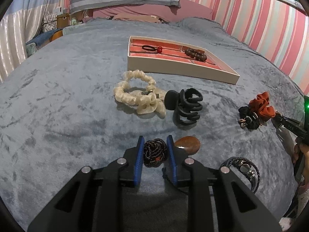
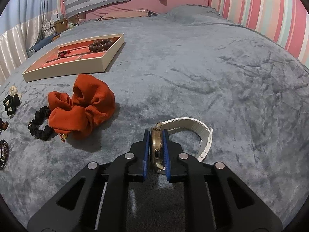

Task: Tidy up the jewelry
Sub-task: 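Carry pendant and watch into the tray and open both tools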

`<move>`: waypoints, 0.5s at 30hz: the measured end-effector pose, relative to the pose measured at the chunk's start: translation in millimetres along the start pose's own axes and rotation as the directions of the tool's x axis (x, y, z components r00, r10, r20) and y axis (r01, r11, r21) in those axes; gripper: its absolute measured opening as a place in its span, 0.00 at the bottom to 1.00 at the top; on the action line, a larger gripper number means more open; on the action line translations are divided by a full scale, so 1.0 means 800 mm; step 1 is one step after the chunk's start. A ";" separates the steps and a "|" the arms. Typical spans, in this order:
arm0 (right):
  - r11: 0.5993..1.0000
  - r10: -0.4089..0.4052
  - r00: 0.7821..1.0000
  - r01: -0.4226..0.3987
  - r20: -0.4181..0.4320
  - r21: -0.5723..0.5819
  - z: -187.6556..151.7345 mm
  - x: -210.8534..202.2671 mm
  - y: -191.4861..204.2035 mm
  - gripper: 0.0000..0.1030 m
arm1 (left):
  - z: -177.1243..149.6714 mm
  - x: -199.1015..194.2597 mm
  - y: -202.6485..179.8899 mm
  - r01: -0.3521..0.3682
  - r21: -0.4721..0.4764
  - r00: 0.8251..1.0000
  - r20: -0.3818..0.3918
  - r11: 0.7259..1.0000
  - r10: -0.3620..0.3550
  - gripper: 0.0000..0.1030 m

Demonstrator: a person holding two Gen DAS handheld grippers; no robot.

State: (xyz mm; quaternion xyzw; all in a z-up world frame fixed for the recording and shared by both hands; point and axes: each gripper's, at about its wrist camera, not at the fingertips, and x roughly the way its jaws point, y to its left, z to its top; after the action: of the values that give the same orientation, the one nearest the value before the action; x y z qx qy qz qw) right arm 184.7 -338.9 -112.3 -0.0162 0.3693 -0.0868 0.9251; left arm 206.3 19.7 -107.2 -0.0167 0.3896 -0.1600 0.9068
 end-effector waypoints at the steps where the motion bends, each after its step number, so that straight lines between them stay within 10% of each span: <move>1: 1.000 -0.004 1.000 0.004 0.007 -0.001 0.000 -0.002 0.001 0.13 | 0.000 -0.002 -0.002 -0.004 0.005 1.000 0.006 1.000 0.004 0.23; 15: 1.000 -0.022 0.993 0.020 0.119 0.020 0.037 -0.041 0.001 0.13 | 0.033 -0.031 -0.017 -0.007 0.070 0.996 0.093 0.998 0.000 0.23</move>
State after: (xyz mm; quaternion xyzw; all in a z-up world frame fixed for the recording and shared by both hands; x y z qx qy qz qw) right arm 181.7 -333.1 -68.2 -0.0164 0.3125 -0.0989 0.9446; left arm 205.2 11.7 -69.4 0.0082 0.3412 -0.1711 0.9242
